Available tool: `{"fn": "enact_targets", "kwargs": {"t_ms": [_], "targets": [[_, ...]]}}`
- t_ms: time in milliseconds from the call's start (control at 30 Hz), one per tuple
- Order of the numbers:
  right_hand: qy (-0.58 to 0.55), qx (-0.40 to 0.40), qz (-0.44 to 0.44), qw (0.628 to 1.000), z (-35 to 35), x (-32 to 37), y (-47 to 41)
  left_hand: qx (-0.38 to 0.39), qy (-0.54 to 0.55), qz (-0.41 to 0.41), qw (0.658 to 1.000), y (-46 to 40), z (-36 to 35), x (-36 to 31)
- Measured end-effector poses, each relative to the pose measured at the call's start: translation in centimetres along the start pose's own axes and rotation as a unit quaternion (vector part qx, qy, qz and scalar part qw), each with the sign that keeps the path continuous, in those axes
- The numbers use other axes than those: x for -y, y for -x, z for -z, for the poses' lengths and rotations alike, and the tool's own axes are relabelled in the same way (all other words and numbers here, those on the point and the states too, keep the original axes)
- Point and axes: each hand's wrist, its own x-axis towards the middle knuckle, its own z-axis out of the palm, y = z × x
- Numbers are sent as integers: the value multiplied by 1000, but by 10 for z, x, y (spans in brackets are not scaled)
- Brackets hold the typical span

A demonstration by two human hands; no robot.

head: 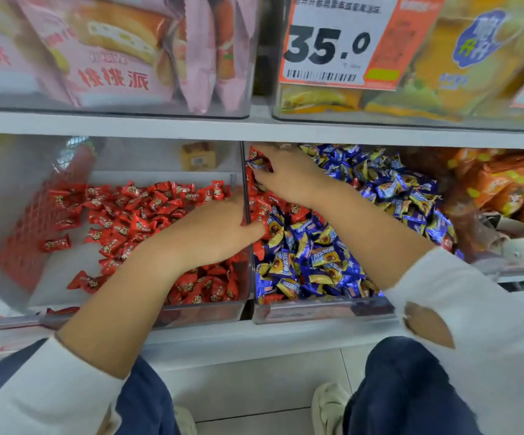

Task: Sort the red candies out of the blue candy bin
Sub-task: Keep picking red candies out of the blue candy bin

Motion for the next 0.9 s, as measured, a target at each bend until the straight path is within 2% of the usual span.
{"fn": "enact_targets", "kwargs": {"t_ms": [67, 167, 300, 367, 433, 600, 700, 767, 833, 900], "targets": [[0, 20, -31, 999, -6, 0, -21, 2, -3, 1, 1000, -1, -1, 3], [10, 51, -25, 998, -19, 0, -28, 7, 3, 2, 1000, -2, 0, 6], [-24, 80, 62, 995, -9, -21, 7, 9, -4, -20, 1000, -2, 2, 6], [27, 75, 120, 990, 3, -41, 32, 8, -13, -21, 1000, -2, 3, 5], [72, 51, 143, 986, 13, -62, 55, 9, -16, -14, 1000, -2, 2, 4], [63, 14, 81, 995, 40, -92, 88, 4, -3, 0, 1000, 1, 3, 0], [21, -37, 20, 999, 49, -81, 95, 6, -10, 3, 1000, 2, 3, -1], [17, -57, 28, 998, 45, -57, 92, 7, -9, 3, 1000, 2, 2, 0], [35, -6, 78, 996, 33, -28, 80, 3, -7, -1, 1000, 0, 2, 0], [50, 78, 97, 991, 18, -3, 58, -1, -10, -6, 1000, -1, 2, 0]]}}
